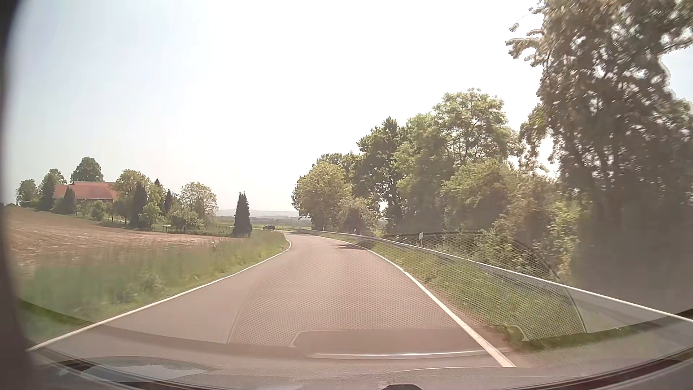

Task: Follow the waypoints while adhering to traffic rules and regulations

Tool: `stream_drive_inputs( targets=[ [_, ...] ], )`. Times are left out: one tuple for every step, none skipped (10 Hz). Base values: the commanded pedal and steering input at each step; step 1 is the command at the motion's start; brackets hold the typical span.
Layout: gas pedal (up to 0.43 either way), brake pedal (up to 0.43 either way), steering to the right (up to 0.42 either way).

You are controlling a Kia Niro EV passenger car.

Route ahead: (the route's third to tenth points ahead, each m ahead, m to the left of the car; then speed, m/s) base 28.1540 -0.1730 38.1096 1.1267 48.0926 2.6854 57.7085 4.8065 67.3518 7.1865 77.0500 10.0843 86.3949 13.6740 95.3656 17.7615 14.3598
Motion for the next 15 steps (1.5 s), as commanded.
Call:
stream_drive_inputs(
  targets=[
    [0.228, 0.000, -0.018],
    [0.228, 0.000, -0.019],
    [0.228, 0.000, -0.019],
    [0.228, 0.000, -0.019],
    [0.228, 0.000, -0.019],
    [0.228, 0.000, -0.018],
    [0.228, 0.000, -0.018],
    [0.228, 0.000, -0.018],
    [0.228, 0.000, -0.018],
    [0.228, 0.000, -0.018],
    [0.228, 0.000, -0.017],
    [0.220, 0.000, -0.019],
    [0.220, 0.000, -0.023],
    [0.220, 0.000, -0.026],
    [0.220, 0.000, -0.029]
  ],
)
